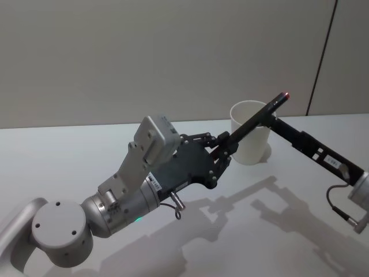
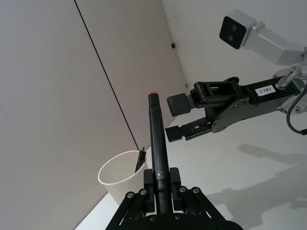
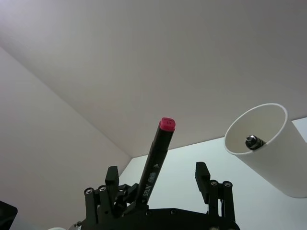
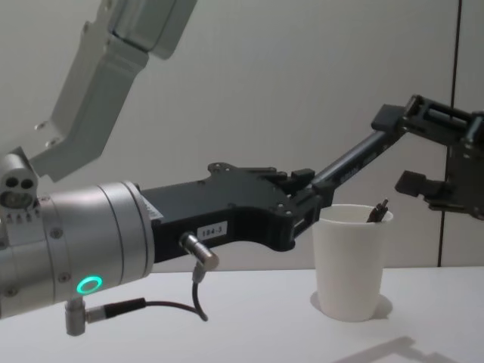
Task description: Place the pen into the pen holder.
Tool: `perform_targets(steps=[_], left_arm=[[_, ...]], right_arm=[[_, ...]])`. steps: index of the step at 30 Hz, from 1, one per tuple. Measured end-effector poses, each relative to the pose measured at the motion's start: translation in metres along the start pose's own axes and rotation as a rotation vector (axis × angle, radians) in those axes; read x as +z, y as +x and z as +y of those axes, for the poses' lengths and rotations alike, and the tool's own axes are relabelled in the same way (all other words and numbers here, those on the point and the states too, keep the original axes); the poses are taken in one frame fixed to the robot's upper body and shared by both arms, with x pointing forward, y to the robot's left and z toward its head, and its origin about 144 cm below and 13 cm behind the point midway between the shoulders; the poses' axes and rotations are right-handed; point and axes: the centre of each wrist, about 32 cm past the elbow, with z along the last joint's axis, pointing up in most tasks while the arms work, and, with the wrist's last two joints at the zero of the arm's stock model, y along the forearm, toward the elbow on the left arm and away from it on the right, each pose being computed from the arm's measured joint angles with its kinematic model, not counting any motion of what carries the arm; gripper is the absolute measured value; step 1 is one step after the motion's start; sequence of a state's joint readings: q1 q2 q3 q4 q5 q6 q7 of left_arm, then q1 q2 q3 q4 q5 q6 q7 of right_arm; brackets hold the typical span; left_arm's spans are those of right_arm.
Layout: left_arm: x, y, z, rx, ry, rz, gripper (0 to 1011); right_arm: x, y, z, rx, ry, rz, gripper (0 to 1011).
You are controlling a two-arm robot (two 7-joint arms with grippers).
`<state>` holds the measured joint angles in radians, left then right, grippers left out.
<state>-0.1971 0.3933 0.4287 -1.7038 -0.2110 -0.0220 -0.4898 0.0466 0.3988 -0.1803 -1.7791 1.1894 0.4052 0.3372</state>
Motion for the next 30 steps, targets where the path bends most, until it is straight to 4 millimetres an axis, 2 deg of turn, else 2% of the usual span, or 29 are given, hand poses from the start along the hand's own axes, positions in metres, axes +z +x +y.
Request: perform_targets(steps=[15,30], left_arm=[[0.000,0.000,0.000,0.000,0.000,0.000,190],[0.000,0.000,0.000,0.000,0.000,0.000,191]], right_arm=[[-0.011,0.004,0.016,0.028,0.019,0.041,1001],[-0.017,0.004,0.023,0.032,0.047,0.045,1001]])
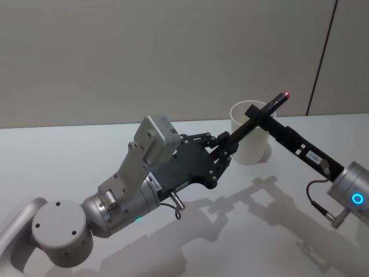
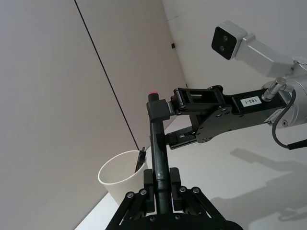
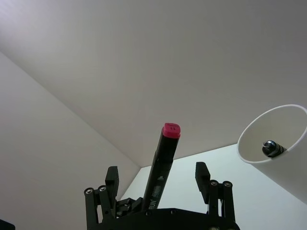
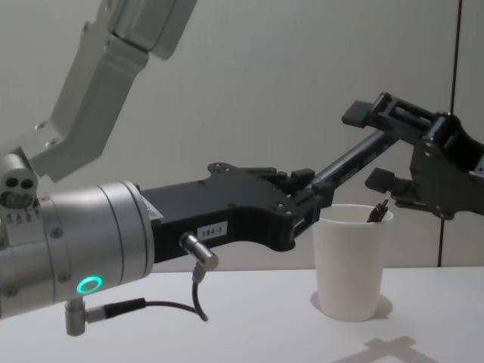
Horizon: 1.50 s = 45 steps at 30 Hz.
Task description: Place the pen into the pen holder.
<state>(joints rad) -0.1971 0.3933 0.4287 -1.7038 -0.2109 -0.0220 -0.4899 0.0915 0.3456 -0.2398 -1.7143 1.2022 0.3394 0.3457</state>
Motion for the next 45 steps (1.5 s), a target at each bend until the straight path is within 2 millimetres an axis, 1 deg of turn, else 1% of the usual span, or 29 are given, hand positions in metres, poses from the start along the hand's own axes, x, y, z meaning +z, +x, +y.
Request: perform_targets(steps=[28,45], left_arm=[[0.0000,0.0000,0.0000,0.000,0.000,0.000,191],[0.0000,0.0000,0.0000,0.000,0.000,0.000,191]], right_arm=[[-0.0035,0.0008,0.0007,-0.008,0.021,0.014,1002],[-0.0038,0.0000,0.0058,0.005,0.028,0.024,1001]])
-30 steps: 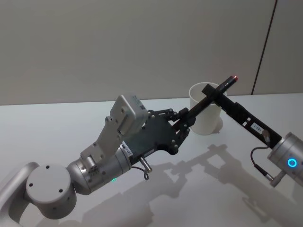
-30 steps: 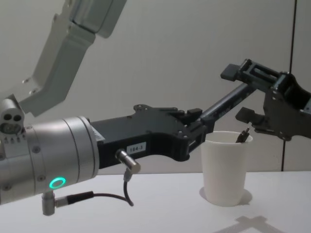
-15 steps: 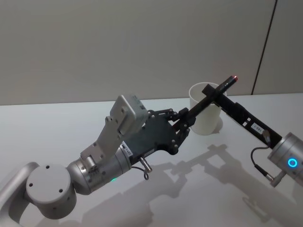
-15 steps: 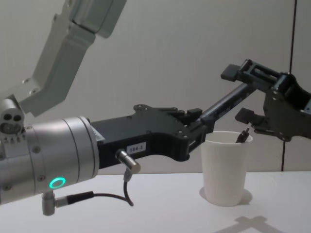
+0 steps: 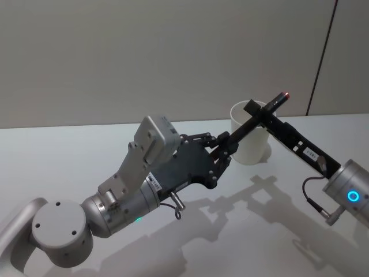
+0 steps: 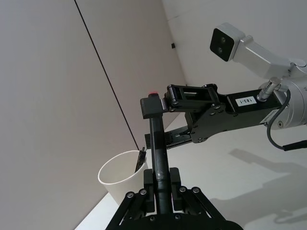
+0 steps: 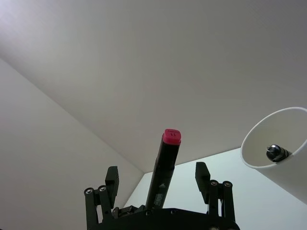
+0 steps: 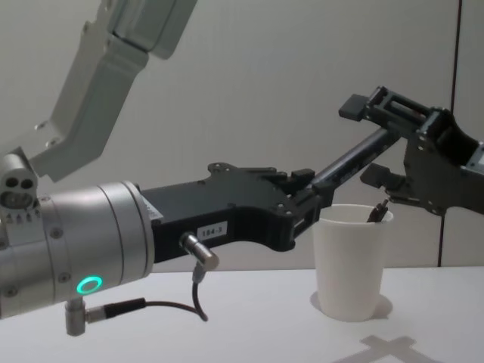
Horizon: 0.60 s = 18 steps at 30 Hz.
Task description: Place the pen into the pen holder.
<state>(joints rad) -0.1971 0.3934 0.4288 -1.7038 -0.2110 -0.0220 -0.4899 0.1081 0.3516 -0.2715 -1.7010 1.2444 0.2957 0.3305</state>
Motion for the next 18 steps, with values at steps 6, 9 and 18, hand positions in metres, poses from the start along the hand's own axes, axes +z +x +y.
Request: perform_targets(steps=[6,9,18], left_arm=[[0.0000,0.0000,0.0000,0.000,0.000,0.000,191],[0.0000,0.0000,0.0000,0.000,0.000,0.000,191],[0.0000,0.0000,0.0000,0.000,0.000,0.000,191]], right_arm=[[-0.0002,-0.0005,0.0012,-0.001,0.004,0.000,1001],[-0.0004,-0.0006,0.0017,-0.001,0.005,0.000,998],[-0.0006,-0.0008,0.0023,-0.002,0.007,0.000,794]])
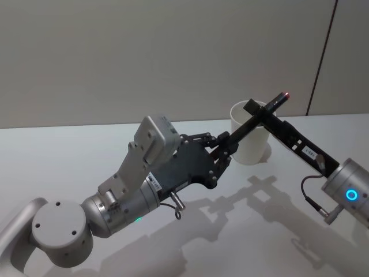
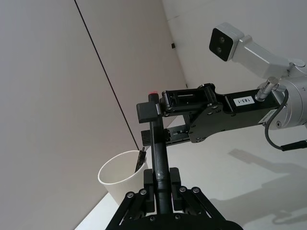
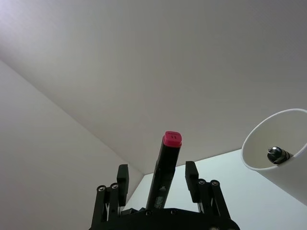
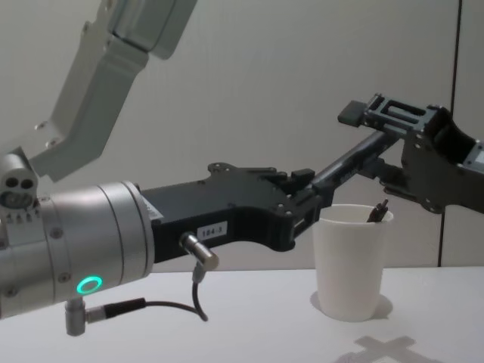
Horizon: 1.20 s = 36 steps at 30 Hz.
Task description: Place the pen into the pen holder.
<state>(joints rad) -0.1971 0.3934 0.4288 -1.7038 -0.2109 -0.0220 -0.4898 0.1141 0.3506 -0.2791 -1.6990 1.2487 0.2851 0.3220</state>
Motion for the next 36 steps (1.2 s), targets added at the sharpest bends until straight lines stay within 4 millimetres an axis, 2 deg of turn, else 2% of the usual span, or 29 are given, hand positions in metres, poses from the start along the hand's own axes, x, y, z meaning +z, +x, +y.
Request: perform_targets(steps=[7,17,29,36], left_arm=[[0.0000,0.0000,0.0000,0.000,0.000,0.000,191],[0.0000,0.0000,0.0000,0.000,0.000,0.000,191],[0.0000,0.0000,0.0000,0.000,0.000,0.000,204],[0.0000,0.0000,0.0000,0.000,0.000,0.000,413]], right_arm=[[-0.0001,-0.0001,0.0002,0.000,0.001,0.000,535],[-0.0002,-0.0003,0.0006,0.000,0.002,0.000,219],[0.0001,-0.0003,0.0005,-0.001,0.002,0.000,198],[0.0000,-0.0003,0.0006,-0.001,0.002,0.000,198]])
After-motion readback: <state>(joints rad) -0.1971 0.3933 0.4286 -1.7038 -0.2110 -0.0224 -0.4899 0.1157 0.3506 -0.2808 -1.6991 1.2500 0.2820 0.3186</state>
